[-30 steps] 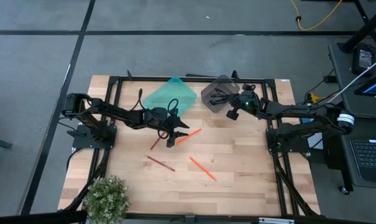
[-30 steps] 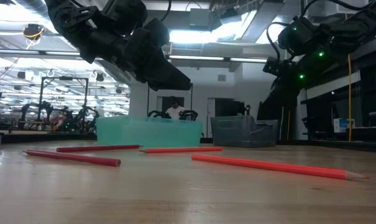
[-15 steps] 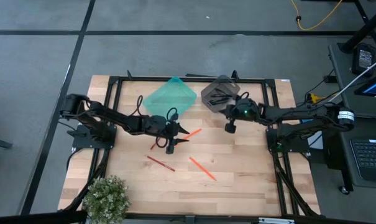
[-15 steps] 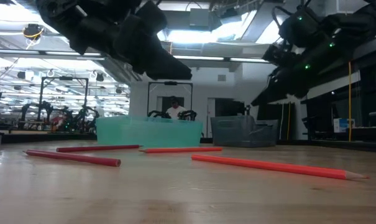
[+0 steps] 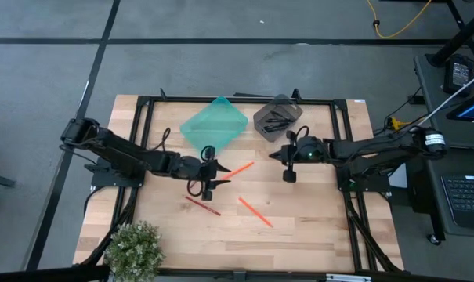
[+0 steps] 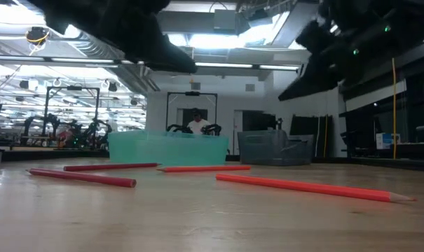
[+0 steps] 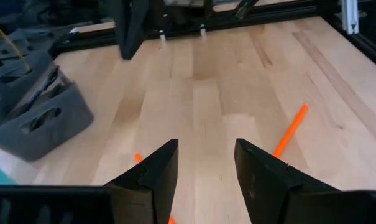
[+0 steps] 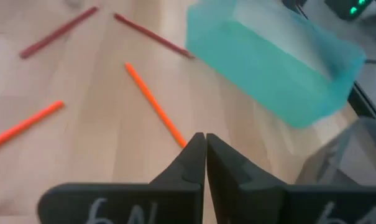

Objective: Sort pens & pencils
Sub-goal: Put the bottom red pencil into the green bin

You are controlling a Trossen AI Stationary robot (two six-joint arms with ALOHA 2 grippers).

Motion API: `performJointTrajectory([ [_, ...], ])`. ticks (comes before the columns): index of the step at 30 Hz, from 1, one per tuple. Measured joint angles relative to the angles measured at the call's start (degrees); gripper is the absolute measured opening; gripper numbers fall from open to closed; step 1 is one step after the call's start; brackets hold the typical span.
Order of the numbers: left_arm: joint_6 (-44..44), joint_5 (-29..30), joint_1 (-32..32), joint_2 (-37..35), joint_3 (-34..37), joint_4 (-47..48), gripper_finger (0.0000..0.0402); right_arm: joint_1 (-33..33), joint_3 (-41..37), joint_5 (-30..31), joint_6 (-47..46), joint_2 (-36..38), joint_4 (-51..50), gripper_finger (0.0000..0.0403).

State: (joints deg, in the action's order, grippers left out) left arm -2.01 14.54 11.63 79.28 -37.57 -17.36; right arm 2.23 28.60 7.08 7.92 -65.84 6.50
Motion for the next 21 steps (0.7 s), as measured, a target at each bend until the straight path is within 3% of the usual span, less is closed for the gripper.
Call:
performJointTrajectory([
  [6, 4.14, 8.87, 5.58, -4.29, 5.28, -0.21, 0.0151, -6.70, 5.35, 7.53, -1.59, 0.00, -8.27, 0.0016],
  [9, 5.79, 12.88, 8.56, -7.08, 8.68, -3.05, 0.0151, -9.36, 7.06, 8.28, -4.11, 0.00, -9.47, 0.0016],
  [21, 7.63, 10.34, 12.94, -10.88, 12.32, -4.09, 0.0151, -16.27, 8.43, 7.92, -15.46, -1.29, -12.00, 0.0017],
])
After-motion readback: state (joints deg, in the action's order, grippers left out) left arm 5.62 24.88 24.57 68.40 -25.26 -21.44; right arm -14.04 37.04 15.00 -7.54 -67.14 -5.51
